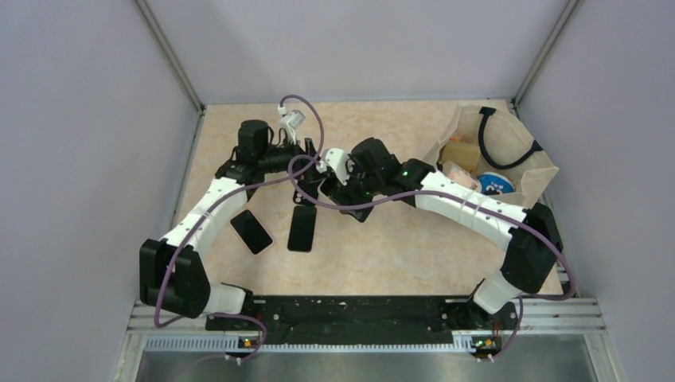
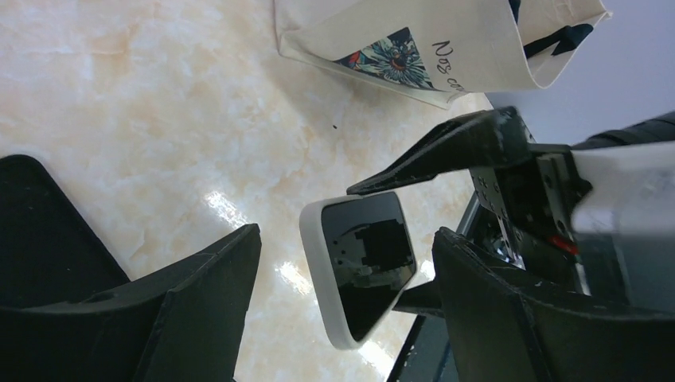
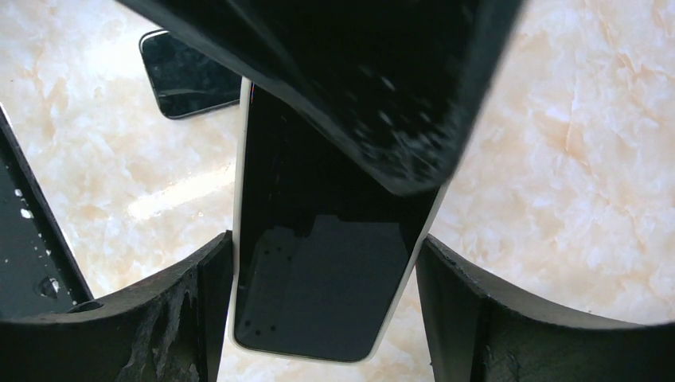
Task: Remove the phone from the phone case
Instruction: Pick up the phone at the center of the board, then adjust the phone.
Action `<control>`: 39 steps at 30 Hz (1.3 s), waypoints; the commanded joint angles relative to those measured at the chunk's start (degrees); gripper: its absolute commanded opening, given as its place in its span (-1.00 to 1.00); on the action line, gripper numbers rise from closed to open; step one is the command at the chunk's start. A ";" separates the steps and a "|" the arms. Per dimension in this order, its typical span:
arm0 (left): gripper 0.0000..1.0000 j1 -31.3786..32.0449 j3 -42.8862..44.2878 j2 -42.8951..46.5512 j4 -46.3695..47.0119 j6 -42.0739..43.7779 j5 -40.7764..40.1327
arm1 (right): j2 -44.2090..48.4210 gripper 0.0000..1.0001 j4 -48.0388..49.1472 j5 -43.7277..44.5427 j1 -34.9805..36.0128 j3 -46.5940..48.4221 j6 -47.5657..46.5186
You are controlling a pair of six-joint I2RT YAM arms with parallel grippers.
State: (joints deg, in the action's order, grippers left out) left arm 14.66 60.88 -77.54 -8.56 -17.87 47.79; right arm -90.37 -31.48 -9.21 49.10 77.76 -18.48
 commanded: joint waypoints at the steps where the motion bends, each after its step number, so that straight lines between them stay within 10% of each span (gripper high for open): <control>1: 0.66 1.08 1.91 -1.47 -1.93 -0.95 0.87 | 3.78 -0.92 2.40 1.96 1.65 3.76 -1.08; 16: 0.21 4.44 -2.38 -2.81 0.25 -2.38 2.56 | 6.11 -0.93 6.57 6.34 2.79 1.68 -1.61; 29: -1.00 5.02 -3.53 -4.96 7.23 -8.05 8.27 | 5.90 -0.92 7.84 10.60 4.67 1.65 -2.52; 39: -1.00 4.05 -3.92 -1.89 8.03 -5.84 11.35 | 8.23 0.35 6.79 10.92 4.63 -0.99 -1.91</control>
State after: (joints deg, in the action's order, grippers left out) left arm 18.81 56.97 -82.21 -3.77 -27.14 54.48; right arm -87.26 -30.74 2.74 52.47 77.12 -19.92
